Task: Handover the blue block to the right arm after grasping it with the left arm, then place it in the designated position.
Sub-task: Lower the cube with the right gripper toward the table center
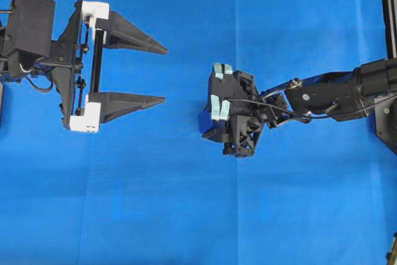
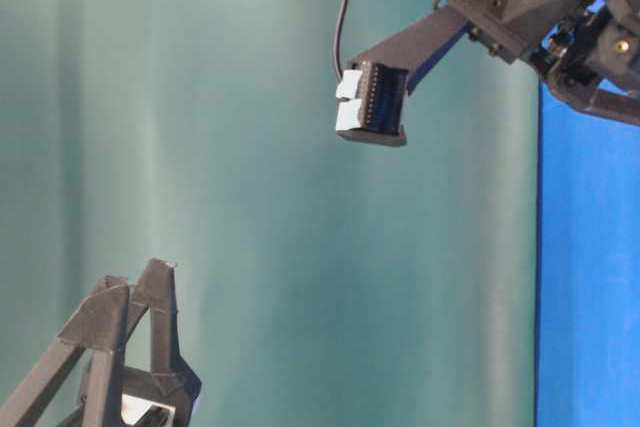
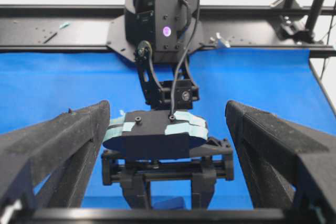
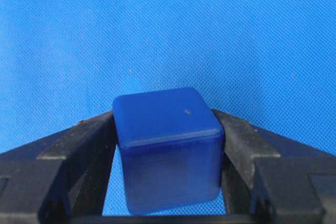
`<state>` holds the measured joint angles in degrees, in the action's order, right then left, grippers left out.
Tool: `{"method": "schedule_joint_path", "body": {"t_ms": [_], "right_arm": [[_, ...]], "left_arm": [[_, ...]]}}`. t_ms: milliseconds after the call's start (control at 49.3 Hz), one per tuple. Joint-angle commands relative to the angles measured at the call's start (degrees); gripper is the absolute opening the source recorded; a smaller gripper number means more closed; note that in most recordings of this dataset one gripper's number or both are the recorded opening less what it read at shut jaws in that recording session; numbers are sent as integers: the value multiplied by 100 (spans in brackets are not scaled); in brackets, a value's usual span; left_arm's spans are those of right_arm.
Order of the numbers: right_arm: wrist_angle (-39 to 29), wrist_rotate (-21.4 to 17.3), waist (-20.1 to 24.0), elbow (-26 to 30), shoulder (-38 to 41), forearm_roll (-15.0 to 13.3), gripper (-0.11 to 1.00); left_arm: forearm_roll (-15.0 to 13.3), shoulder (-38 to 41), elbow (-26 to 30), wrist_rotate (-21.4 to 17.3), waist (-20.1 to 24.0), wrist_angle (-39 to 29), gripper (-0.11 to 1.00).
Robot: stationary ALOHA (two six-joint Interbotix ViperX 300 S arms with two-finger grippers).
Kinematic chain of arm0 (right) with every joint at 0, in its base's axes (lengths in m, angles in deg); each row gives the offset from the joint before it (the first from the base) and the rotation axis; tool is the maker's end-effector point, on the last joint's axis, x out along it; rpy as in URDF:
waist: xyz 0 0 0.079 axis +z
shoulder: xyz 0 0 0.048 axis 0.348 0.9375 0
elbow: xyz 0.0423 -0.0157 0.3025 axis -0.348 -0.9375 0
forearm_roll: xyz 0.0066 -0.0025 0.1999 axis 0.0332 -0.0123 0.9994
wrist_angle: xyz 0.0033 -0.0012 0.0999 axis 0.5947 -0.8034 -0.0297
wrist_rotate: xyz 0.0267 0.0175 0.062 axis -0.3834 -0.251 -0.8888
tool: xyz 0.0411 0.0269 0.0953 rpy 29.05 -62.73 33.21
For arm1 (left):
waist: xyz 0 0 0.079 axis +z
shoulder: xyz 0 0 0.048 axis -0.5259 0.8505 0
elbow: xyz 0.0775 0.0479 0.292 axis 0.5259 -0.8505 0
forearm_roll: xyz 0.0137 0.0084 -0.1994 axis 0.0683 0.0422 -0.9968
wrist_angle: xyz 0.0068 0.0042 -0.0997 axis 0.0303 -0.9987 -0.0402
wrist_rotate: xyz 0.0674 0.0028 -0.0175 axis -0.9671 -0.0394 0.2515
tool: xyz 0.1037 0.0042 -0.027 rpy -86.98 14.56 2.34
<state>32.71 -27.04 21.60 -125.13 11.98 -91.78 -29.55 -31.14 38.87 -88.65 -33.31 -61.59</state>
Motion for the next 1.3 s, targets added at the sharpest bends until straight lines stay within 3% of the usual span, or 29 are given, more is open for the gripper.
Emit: {"method": "schedule_joint_path", "body": {"t_ms": [0, 710, 872, 1055, 1278], "right_arm": [[114, -9, -35, 97, -44, 18, 47], [325, -9, -97, 264, 202, 53, 48], [308, -9, -97, 334, 246, 79, 86], [308, -9, -97, 325, 237, 97, 75], [246, -9, -88, 290, 88, 97, 75]], "left_arm": [[9, -88, 70, -9, 9, 26, 93], [9, -97, 70, 0, 9, 26, 93], [9, -105, 70, -9, 9, 35, 93], [9, -97, 62, -18, 9, 26, 93], [9, -105, 62, -18, 9, 26, 93]]}}
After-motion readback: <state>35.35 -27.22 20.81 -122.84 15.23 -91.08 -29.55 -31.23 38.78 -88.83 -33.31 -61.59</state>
